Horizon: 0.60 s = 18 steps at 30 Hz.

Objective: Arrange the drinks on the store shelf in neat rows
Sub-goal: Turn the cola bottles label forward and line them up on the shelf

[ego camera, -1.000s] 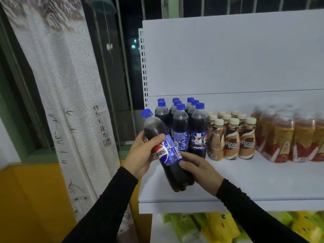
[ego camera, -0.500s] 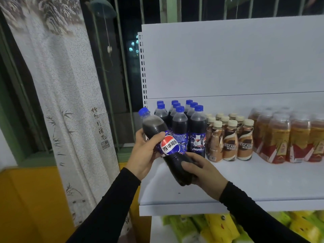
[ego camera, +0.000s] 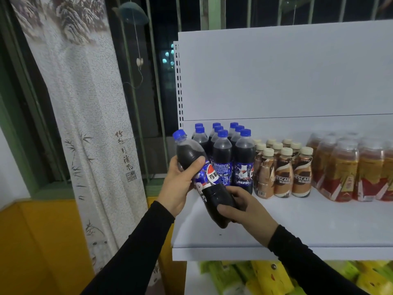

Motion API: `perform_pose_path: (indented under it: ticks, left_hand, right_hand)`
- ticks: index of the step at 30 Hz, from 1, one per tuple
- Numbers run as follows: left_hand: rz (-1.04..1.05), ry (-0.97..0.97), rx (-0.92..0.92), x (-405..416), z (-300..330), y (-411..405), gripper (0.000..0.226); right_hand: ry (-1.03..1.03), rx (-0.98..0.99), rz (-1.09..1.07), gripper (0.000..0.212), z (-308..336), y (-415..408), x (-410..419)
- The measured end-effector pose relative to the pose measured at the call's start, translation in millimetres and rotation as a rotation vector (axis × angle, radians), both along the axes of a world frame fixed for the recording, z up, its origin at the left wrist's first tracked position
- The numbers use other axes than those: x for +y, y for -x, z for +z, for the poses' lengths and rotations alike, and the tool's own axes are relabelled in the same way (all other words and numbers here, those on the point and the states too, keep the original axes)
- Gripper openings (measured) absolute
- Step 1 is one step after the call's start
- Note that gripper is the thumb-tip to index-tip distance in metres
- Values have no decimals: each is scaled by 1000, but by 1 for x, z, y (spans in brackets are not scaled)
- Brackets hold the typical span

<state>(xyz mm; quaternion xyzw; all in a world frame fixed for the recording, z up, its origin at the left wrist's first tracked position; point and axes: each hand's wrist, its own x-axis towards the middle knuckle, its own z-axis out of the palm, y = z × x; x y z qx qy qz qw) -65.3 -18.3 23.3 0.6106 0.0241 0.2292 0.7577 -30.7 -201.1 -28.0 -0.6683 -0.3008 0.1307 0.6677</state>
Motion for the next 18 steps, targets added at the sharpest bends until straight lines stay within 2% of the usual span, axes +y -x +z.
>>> perform_pose_path:
  ticks: [3, 5, 7, 9, 12, 14, 18]
  left_hand:
    - [-41, 73, 7, 2, 2, 1, 54]
    - [-29, 77, 7, 2, 2, 1, 58]
    - [-9, 73, -4, 0, 0, 1, 60]
    - [14, 74, -18, -2, -2, 1, 61]
    - [41, 54, -19, -5, -2, -1, 62]
    - [31, 25, -19, -6, -1, -2, 60]
    - [-42, -2, -14, -4, 3, -2, 54]
  right_hand:
    - [-143, 200, 100, 59, -1, -2, 1]
    - [-152, 254, 111, 50, -1, -1, 1]
    - [-93, 185, 94, 52, 0, -1, 0]
    - [50, -8, 40, 58, 3, 3, 0]
    - [120, -152, -81, 50, 2, 3, 1]
    - [66, -136, -97, 52, 0, 0, 0]
    - [-49, 43, -5, 60, -2, -3, -3]
